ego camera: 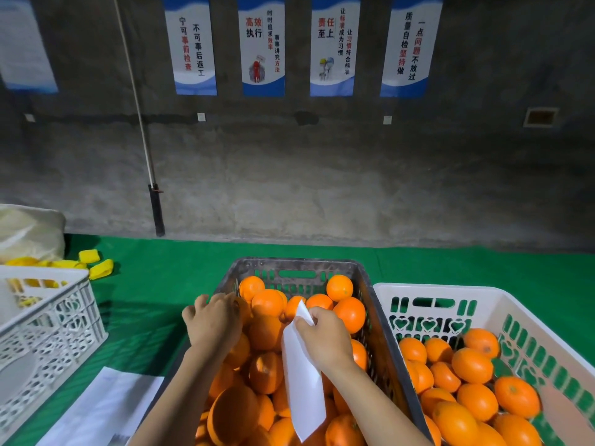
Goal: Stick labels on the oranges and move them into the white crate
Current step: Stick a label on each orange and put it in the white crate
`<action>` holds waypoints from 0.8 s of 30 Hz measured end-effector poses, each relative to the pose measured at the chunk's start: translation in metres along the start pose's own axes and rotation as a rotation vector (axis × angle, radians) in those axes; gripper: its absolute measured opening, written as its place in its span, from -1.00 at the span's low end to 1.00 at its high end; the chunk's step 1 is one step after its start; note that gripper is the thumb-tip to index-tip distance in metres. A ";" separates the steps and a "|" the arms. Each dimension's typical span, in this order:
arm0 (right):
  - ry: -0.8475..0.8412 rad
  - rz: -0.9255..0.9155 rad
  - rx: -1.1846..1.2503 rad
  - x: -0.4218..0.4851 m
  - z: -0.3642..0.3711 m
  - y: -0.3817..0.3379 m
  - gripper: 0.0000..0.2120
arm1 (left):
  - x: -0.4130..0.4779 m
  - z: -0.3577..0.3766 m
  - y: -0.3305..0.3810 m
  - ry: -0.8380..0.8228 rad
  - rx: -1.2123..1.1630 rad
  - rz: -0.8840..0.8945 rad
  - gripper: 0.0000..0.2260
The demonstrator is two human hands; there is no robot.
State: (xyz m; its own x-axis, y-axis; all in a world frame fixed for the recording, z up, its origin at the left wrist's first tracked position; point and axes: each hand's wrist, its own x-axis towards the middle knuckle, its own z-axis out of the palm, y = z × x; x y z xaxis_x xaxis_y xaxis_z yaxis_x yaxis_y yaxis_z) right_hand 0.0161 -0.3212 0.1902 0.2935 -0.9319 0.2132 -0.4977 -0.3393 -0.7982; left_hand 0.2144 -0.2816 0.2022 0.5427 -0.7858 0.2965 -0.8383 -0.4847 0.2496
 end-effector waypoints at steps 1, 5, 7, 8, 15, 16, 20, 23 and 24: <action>-0.002 -0.004 -0.007 0.000 0.000 0.000 -0.62 | 0.001 0.002 0.000 -0.054 -0.012 -0.011 -0.60; -0.010 -0.008 -0.048 -0.001 0.000 0.000 -0.60 | 0.001 0.011 0.001 -0.139 0.035 -0.031 -0.38; -0.020 -0.016 -0.067 -0.002 0.001 0.000 -0.59 | 0.000 0.016 0.000 -0.127 0.092 -0.019 -0.32; -0.025 -0.020 -0.078 -0.003 0.002 0.000 -0.59 | 0.000 0.018 0.000 -0.115 0.124 -0.014 -0.31; -0.034 -0.006 -0.123 -0.003 0.001 -0.001 -0.60 | -0.001 0.015 0.003 0.061 0.095 0.044 -0.41; -0.029 -0.007 -0.123 -0.003 0.001 -0.001 -0.60 | -0.001 0.012 0.005 0.100 0.021 0.059 -0.40; -0.032 0.016 0.035 -0.002 0.001 -0.006 -0.58 | -0.007 -0.005 0.026 0.252 -0.545 0.212 -0.39; -0.008 0.166 0.312 0.000 -0.002 -0.011 -0.59 | -0.017 -0.015 0.045 0.283 -0.732 0.323 -0.40; 0.007 0.237 0.388 0.002 -0.003 -0.010 -0.60 | -0.020 -0.017 0.049 0.269 -0.744 0.370 -0.39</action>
State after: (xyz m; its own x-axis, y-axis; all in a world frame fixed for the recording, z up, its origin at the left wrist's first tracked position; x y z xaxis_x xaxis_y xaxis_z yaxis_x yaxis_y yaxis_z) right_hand 0.0194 -0.3204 0.2002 0.2024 -0.9793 0.0021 -0.2075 -0.0450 -0.9772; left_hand 0.1630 -0.2834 0.2238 0.3148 -0.6806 0.6616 -0.7619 0.2344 0.6037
